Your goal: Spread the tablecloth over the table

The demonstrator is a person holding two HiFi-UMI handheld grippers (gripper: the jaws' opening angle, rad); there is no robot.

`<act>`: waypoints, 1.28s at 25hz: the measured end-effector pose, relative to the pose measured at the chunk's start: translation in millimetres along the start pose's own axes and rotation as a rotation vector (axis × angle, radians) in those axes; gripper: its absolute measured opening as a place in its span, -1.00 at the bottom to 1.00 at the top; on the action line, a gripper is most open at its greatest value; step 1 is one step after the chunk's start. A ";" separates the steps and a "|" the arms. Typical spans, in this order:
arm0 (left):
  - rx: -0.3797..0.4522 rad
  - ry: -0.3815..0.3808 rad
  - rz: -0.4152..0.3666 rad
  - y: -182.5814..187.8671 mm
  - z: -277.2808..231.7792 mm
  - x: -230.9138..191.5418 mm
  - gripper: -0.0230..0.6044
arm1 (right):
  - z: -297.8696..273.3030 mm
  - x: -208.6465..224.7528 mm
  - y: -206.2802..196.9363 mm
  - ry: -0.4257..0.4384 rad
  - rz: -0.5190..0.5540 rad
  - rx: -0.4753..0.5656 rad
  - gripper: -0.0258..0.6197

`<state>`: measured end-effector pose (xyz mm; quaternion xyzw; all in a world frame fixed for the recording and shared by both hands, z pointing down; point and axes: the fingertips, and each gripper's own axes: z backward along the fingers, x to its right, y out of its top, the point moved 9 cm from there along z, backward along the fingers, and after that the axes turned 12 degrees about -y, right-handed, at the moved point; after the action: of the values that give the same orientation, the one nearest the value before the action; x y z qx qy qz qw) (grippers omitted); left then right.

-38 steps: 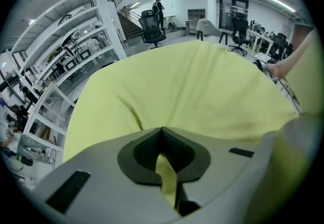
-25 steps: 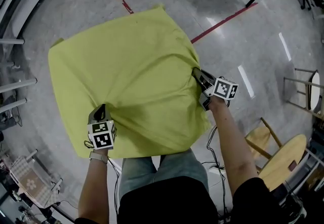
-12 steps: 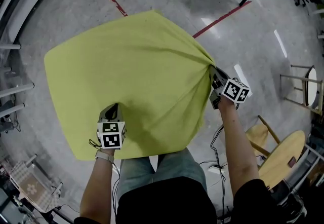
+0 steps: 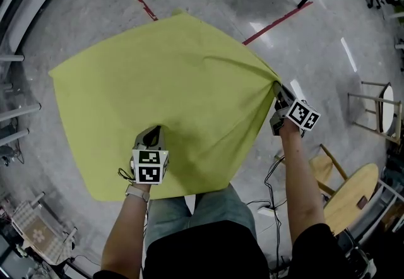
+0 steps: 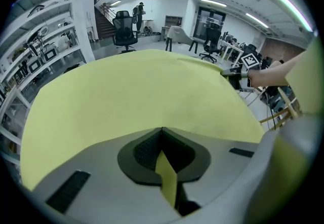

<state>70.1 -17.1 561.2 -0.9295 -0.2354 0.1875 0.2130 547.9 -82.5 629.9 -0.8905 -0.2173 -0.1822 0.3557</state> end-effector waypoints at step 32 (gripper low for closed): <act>0.003 0.113 0.021 -64.3 50.0 -23.8 -0.89 | 8.3 -130.6 -56.4 0.144 0.312 -0.060 -0.09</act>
<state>5.1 37.4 556.3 -0.9409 -0.2127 0.1372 0.2253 410.5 -73.5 592.9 -0.9083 -0.0449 -0.1943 0.3678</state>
